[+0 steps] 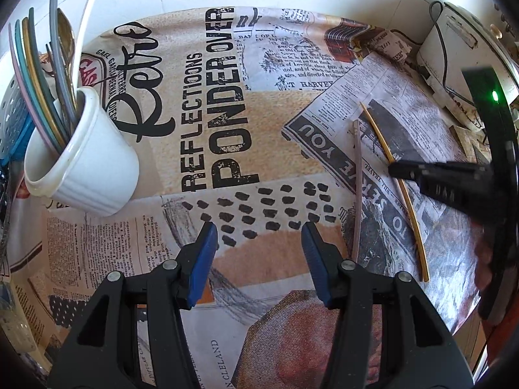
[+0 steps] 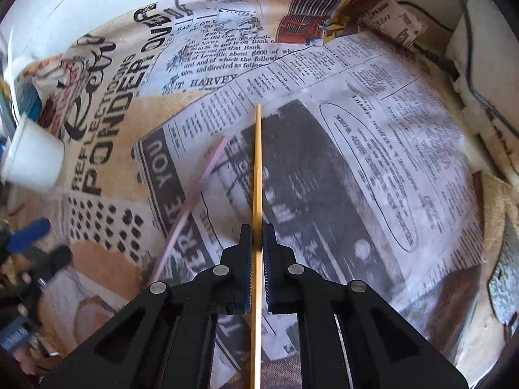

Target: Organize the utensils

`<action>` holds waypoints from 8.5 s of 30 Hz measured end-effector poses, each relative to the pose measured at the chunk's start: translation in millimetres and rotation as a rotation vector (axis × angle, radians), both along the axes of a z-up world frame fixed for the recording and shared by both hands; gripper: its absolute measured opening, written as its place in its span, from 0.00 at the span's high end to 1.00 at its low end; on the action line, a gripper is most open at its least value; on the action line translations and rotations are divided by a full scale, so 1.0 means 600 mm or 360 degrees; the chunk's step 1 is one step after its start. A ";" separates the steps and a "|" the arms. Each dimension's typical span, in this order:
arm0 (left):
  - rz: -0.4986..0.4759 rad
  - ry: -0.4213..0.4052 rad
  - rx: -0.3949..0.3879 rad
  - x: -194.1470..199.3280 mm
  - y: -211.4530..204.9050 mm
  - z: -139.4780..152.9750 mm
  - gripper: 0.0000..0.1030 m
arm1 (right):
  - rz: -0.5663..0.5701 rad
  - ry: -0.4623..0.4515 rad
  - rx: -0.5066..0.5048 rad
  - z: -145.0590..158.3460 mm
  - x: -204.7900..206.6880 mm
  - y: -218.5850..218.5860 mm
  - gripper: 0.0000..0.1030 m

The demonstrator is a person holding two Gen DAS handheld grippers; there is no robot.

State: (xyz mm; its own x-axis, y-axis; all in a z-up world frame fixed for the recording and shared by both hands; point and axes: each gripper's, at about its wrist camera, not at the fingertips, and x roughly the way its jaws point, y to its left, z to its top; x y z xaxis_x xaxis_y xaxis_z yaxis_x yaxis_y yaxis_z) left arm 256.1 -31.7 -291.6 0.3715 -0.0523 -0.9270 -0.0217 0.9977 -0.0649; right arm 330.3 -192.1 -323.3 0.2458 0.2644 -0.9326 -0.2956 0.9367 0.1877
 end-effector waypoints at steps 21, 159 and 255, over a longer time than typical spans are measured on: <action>-0.0189 0.0113 -0.0089 0.061 -0.127 -0.043 0.53 | -0.0074 -0.0175 0.0147 0.074 -0.034 -0.082 0.95; 0.0125 -0.1117 0.0030 -0.153 0.207 0.438 0.70 | 0.0349 -0.0989 0.0536 0.448 -0.194 0.157 0.83; 0.0233 -0.1454 0.0134 -0.376 0.157 0.499 0.01 | 0.0360 -0.1380 0.0711 0.519 -0.368 0.030 0.04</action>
